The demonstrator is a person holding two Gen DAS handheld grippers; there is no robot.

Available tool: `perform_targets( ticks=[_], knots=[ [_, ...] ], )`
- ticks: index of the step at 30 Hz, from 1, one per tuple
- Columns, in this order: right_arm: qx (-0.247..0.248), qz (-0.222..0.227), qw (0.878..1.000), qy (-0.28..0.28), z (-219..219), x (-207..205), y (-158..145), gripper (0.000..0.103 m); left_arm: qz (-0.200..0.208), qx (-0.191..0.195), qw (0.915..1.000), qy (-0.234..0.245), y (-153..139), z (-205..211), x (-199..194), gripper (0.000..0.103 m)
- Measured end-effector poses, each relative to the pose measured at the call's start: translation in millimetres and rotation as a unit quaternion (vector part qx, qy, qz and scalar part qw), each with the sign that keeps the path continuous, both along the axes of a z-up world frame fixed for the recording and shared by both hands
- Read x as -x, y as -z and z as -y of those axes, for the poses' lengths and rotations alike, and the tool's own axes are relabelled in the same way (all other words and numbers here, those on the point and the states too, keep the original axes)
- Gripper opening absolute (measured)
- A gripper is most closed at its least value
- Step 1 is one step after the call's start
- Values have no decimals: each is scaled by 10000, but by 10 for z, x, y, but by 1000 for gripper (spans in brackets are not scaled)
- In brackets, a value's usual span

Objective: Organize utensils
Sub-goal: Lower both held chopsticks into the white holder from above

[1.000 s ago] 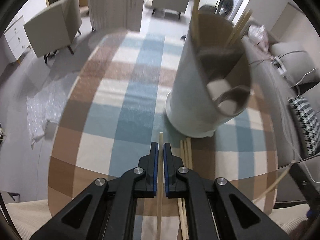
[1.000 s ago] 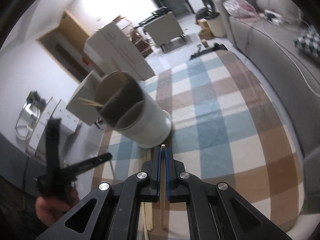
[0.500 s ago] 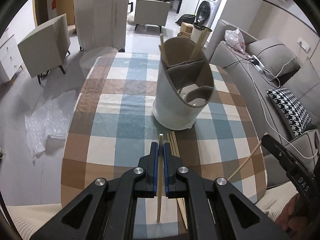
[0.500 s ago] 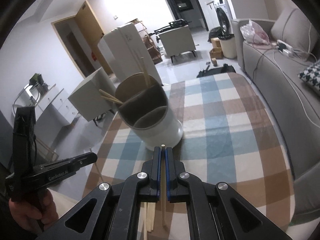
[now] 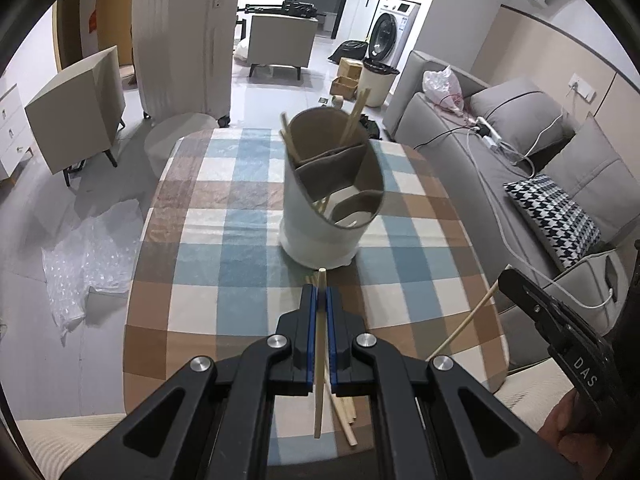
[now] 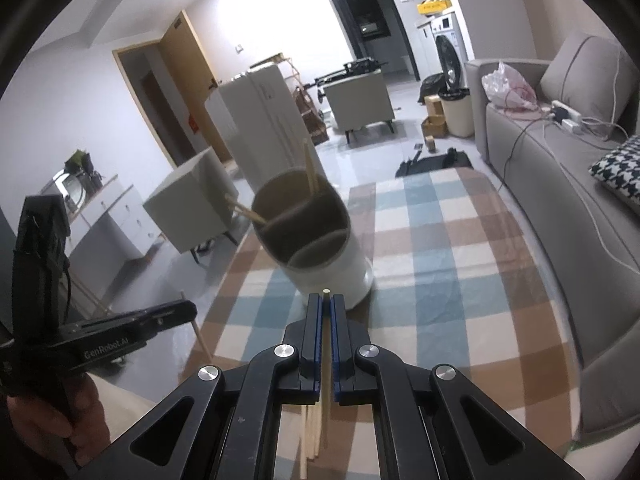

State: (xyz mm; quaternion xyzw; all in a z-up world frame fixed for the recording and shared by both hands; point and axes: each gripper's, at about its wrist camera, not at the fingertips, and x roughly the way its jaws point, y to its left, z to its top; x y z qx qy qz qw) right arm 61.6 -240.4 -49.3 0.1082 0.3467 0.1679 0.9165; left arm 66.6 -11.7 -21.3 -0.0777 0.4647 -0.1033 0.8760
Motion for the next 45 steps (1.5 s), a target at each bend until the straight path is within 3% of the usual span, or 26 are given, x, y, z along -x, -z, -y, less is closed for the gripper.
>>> perform_targets(
  ticks=[15,19,28,36,45],
  knots=[
    [-97,585,9981,-152,83,-269,-596,3,484,598,9970,27,-706,2,-238,0],
    [-5,782,9963,-353,-2,-453,-784,3,551,937,9941,26,-856,-52,-422,0],
    [23,1219,9905,-628,-212,-1069,-1263,3,1019,1118,9882,-230,-1215,-228,-841,0],
    [187,1395,9847,-1028,-524,-1563,-1501,3,1333,1354,9799,-611,-1301,-542,-1190,0],
    [411,1280,9801,-1458,-855,-1931,-1362,3,1358,1270,9792,-815,-1045,-595,-1460,0]
  ],
)
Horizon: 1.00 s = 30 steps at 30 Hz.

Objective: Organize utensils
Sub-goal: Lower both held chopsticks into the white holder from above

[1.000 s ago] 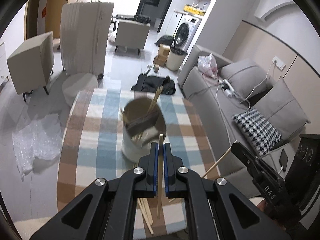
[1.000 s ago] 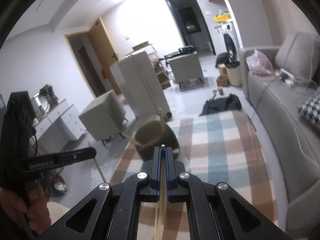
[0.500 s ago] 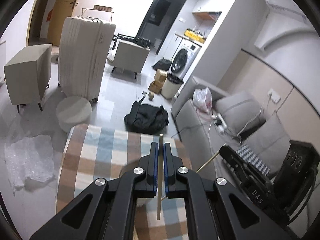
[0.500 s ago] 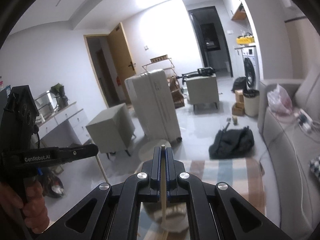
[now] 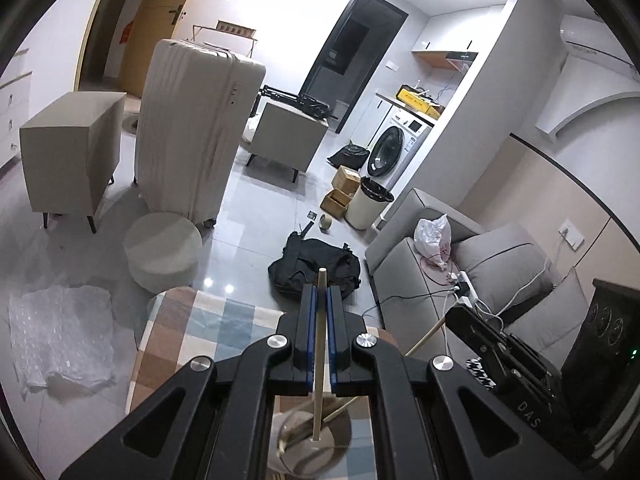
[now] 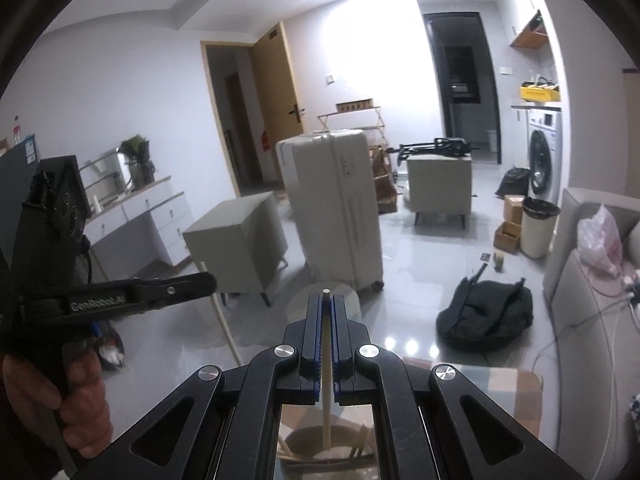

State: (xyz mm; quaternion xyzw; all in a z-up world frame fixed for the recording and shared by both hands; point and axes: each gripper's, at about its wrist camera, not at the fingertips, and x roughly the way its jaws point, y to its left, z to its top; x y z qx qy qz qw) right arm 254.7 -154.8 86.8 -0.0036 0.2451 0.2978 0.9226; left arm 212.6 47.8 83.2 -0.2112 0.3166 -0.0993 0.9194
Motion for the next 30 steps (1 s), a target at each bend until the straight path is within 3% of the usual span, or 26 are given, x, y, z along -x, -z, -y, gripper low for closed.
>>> perform_targets(
  ticks=[10,17,23,30],
  knots=[
    [173,-337,9993,-7,-51,-152,372,3,176,-83,9998,87,298,89,50,0],
    [397,-294,9988,-18,-69,-134,465,3,331,-276,9988,229,313,145,66,0],
    [512,-359,9980,-63,-92,-105,544,3,331,-454,9982,227,324,166,89,0],
    [581,-581,9966,-74,-80,-79,667,3,115,-382,9983,427,405,181,116,0]
  ],
)
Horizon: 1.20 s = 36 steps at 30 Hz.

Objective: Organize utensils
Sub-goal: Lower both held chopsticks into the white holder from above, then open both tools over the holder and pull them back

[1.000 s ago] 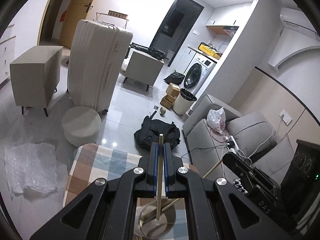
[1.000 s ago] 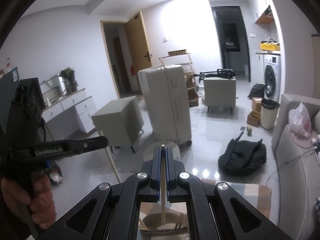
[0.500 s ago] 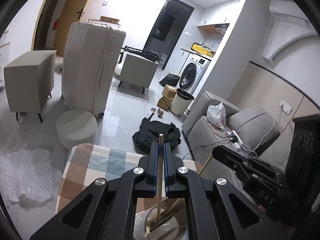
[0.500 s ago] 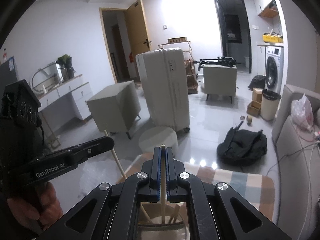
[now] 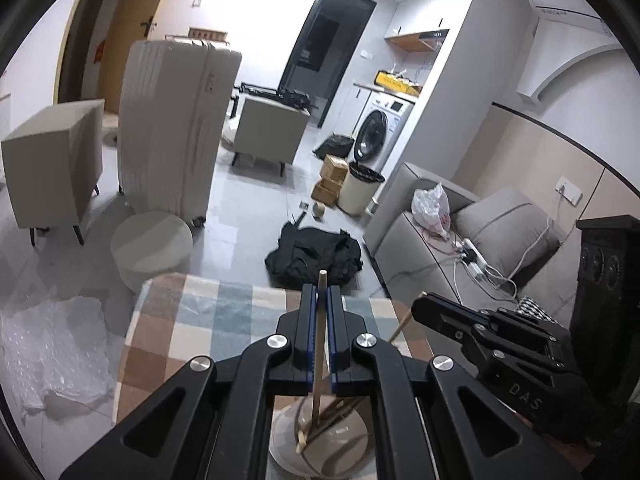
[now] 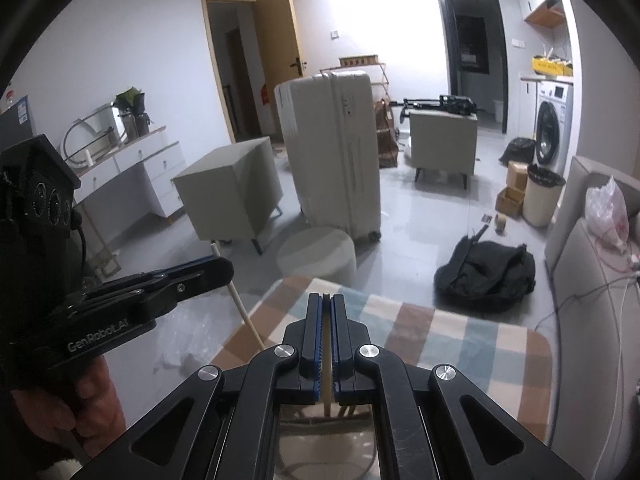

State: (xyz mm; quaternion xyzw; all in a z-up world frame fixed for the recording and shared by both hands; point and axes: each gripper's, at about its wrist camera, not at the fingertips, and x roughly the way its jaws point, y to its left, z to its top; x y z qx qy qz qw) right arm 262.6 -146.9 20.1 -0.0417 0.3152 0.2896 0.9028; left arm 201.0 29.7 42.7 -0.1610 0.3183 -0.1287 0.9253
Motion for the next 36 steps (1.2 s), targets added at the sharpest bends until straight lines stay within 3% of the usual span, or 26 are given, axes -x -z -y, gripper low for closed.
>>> perform_targets(
  ticks=[7,10,13,17,21,28,33,36],
  knots=[
    [-80,-135,9998,93,103,18,4,9,-538,55,9983,200,42,-9,-9,1],
    [-163,-185,9994,261,203,54,-20,16,-636,-92,9978,142,12,7,42,12],
    [-243,-179,9987,420,302,122,-52,24,-620,-249,9977,85,-28,38,141,20],
    [-249,-150,9978,594,412,268,-81,37,-651,-270,9975,-32,-83,45,273,41],
    [-263,-110,9968,742,514,441,-116,40,-624,-362,9973,-109,-137,78,393,44],
    [-390,56,9952,900,616,815,-203,55,-472,-624,9965,-293,-262,133,634,63],
    [-465,175,9938,994,671,1085,-265,64,-406,-727,9960,-308,-309,169,787,66],
    [-469,244,9931,1043,695,1214,-290,68,-375,-795,9954,-377,-327,183,882,73]
  ],
)
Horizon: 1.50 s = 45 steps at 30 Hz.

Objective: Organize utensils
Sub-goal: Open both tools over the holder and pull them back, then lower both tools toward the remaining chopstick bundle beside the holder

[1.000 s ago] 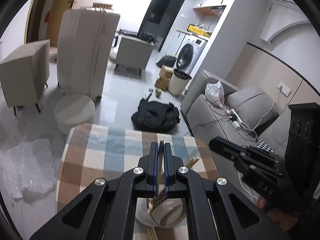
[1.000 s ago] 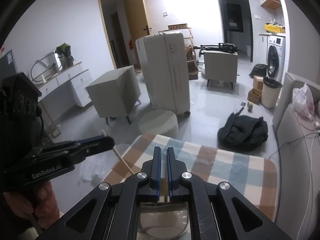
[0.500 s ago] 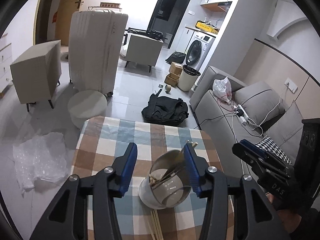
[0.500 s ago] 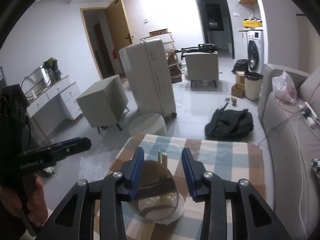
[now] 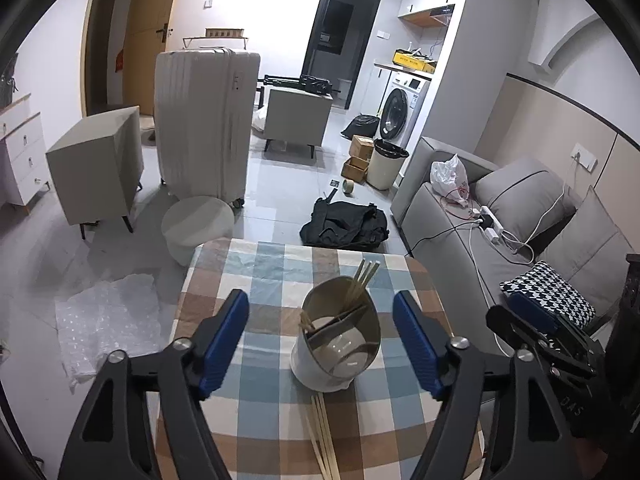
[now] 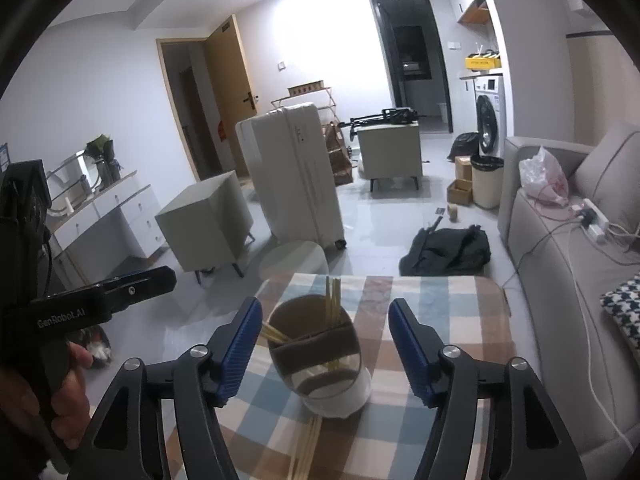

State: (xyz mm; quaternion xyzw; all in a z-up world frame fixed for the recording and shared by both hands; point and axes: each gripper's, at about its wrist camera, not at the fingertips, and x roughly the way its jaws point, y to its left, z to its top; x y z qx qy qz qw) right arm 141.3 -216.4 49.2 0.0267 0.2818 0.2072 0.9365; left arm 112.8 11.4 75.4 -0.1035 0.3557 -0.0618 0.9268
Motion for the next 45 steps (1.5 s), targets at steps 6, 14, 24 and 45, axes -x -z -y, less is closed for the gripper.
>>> perform_targets(
  ticks=[6,14,24,45],
  knots=[
    [-92,118,9998,161,76,239,-2,77,59,-170,9998,-6,-5,53,159,78],
    [-94,255,9990,346,103,541,81,88,94,-423,9991,10,60,116,340,85],
    [-76,208,9985,491,133,800,356,97,376,-641,9972,-84,295,193,612,90],
    [562,-1887,9803,178,-134,321,1661,80,-1647,-677,9836,-286,1712,4,347,90]
  ],
)
